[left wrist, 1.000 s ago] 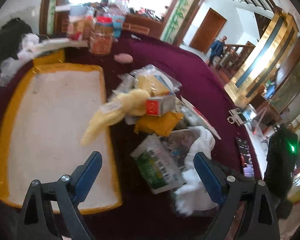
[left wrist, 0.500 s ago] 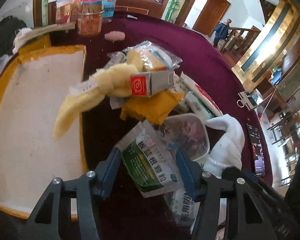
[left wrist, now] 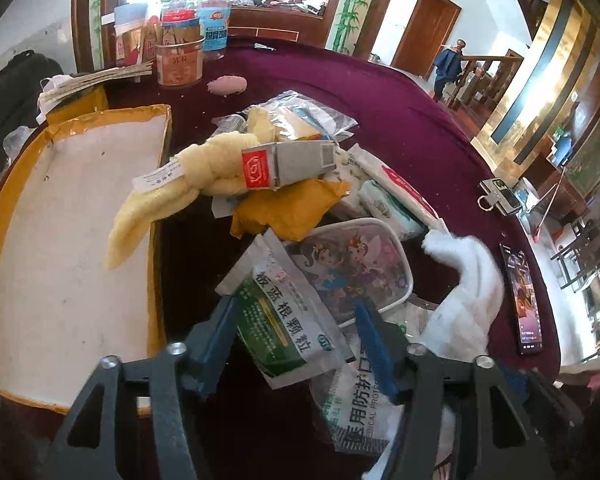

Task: Organize soft objects
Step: 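Grasp the white towel and green medicine packet with the right gripper, then carry the white towel and packet into the yellow tray, open right gripper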

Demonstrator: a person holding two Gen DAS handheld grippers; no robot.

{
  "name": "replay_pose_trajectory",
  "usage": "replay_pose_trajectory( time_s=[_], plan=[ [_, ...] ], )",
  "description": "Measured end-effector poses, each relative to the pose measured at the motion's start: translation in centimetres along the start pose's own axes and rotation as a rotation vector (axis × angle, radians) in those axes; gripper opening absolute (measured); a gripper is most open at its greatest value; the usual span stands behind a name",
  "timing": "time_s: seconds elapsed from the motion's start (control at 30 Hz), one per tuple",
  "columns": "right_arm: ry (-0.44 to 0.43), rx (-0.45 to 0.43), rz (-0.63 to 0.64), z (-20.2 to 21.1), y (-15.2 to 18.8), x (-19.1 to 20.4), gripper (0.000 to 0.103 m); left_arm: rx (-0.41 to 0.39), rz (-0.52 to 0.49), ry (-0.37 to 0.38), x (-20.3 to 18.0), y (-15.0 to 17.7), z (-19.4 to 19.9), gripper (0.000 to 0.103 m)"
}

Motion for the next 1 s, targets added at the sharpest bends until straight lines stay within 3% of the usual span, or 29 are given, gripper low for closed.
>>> replay_pose_trajectory(
  time_s=[0.07, 0.4, 0.43, 0.53, 0.6, 0.63, 0.73, 0.77, 0.8, 0.87, 1.0],
  plan=[
    [0.04, -0.01, 0.016, -0.1, -0.2, -0.2, 0.038, 0.0, -0.011, -0.006, -0.3, 0.1, 0.1, 0.071],
    [0.056, 0.035, -0.017, -1.7, 0.1, -1.9, 0.043, 0.029, 0.002, -0.027, -0.1, 0.2, -1.2, 0.069],
    [0.065, 0.045, -0.013, -2.0, 0.3, -1.8, 0.042, 0.029, 0.005, -0.025, -0.1, 0.2, -1.4, 0.056],
    [0.08, 0.061, -0.011, -2.4, 0.6, -1.9, 0.04, 0.034, 0.008, -0.031, 0.2, 0.3, -1.8, 0.038],
    [0.073, 0.069, -0.028, -2.3, 0.7, -2.2, 0.04, 0.042, 0.008, 0.001, 0.1, 0.5, -1.9, 0.007],
    [0.07, 0.073, -0.042, -2.3, 0.7, -2.4, 0.04, 0.029, -0.003, 0.001, 0.0, 0.5, -1.6, 0.001],
    [0.067, 0.094, -0.064, -2.8, 0.9, -2.7, 0.06, 0.01, -0.027, -0.002, 0.0, 0.8, -0.6, 0.0],
    [0.063, 0.096, -0.075, -3.0, 1.1, -2.8, 0.06, 0.002, -0.03, -0.003, 0.2, 0.8, -0.3, 0.0],
    [0.064, 0.099, -0.092, -3.3, 1.3, -3.0, 0.06, -0.003, -0.036, -0.01, 0.4, 0.9, -0.1, 0.0],
    [0.039, 0.131, -0.12, -4.0, 1.9, -3.3, 0.04, -0.023, -0.039, -0.003, 0.8, 0.9, 0.4, 0.0],
    [0.019, 0.095, -0.14, -2.9, 1.6, -3.3, 0.038, -0.041, 0.029, 0.077, 2.4, 1.2, 1.8, 0.0]
  ],
)
Point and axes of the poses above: each gripper's, at about its wrist camera, not at the fingertips, and z roughly against the way its jaws point, x to its left, y to its underside, the point moved 9 cm from there along -z, roughly the way its jaws point, and after that the axes turned 3 degrees about x, right-handed, at the moved point
